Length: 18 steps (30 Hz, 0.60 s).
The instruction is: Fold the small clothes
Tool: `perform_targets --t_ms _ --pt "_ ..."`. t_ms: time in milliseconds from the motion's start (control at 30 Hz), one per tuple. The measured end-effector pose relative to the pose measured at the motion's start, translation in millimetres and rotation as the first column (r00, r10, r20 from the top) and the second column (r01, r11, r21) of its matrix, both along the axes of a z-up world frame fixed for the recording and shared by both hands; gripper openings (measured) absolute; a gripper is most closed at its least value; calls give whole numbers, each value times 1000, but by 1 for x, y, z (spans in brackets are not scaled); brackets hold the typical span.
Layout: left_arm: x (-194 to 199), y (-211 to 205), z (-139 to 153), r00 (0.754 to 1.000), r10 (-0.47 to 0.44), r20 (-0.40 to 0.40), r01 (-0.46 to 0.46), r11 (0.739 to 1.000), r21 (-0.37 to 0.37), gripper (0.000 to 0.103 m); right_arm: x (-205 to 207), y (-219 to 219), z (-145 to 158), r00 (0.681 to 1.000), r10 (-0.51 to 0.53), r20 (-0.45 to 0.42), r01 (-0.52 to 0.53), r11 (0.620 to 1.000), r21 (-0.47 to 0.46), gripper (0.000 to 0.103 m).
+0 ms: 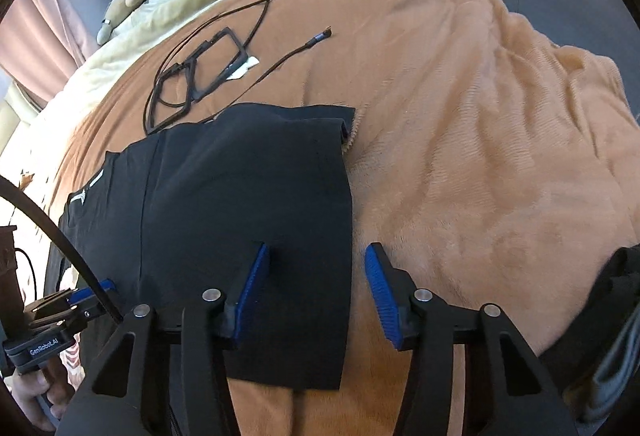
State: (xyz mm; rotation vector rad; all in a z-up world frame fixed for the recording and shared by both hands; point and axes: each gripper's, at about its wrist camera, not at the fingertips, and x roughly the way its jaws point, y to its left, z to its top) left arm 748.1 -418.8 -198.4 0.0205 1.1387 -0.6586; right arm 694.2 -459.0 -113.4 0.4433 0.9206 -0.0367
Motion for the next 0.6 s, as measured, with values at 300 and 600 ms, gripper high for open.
perform_targets --t_ms 300,600 --pt "10 -18 -5 1000 -27 -2 27 998 -54 23 4 -15 -3 999 -29 37 24 994 106 7" --pt "2 -41 -7 997 -67 -35 63 993 -101 12 -20 -3 41 992 29 122 -40 995 93 5"
